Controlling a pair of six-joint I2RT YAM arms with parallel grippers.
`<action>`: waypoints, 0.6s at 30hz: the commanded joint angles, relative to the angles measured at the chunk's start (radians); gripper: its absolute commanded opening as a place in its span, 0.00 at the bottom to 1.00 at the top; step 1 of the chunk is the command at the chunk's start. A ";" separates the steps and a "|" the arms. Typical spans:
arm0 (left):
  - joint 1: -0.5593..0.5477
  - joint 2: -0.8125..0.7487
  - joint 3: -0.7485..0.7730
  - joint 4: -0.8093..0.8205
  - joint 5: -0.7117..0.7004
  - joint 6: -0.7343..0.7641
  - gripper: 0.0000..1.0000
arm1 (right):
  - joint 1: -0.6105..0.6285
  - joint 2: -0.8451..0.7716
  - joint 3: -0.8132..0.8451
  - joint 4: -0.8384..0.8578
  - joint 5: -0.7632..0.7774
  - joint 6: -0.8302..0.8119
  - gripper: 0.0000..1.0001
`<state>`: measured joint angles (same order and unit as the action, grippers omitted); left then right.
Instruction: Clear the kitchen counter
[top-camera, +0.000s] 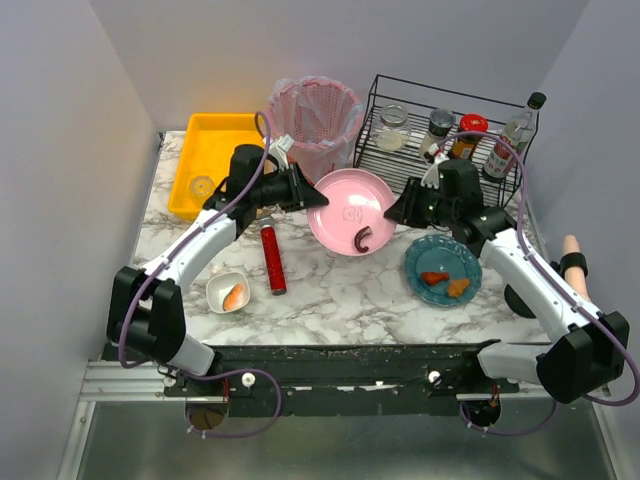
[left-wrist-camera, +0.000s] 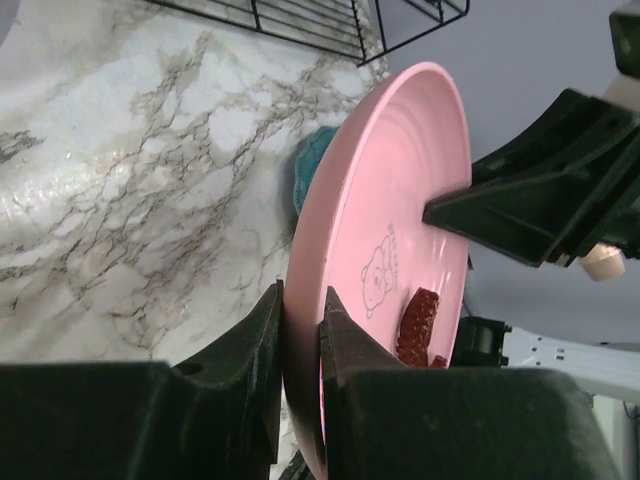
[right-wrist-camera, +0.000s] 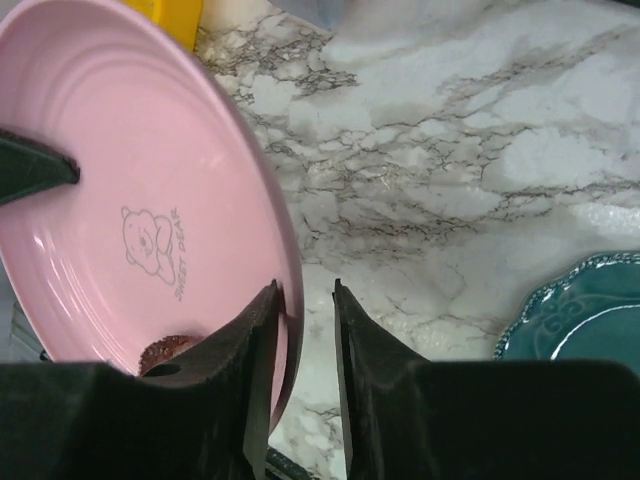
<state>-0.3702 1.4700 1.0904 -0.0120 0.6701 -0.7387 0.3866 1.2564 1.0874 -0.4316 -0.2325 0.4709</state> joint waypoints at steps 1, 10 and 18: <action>0.025 0.036 0.169 -0.091 0.017 0.016 0.00 | -0.018 -0.040 0.034 -0.047 0.015 -0.003 0.42; 0.138 0.197 0.500 -0.262 -0.003 0.051 0.00 | -0.051 -0.158 0.032 -0.085 0.073 0.003 0.57; 0.198 0.338 0.672 -0.325 -0.047 0.058 0.00 | -0.063 -0.255 0.019 -0.082 0.108 0.021 0.61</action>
<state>-0.1989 1.7599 1.6875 -0.2962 0.6594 -0.6697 0.3294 1.0355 1.1133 -0.4664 -0.1707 0.4961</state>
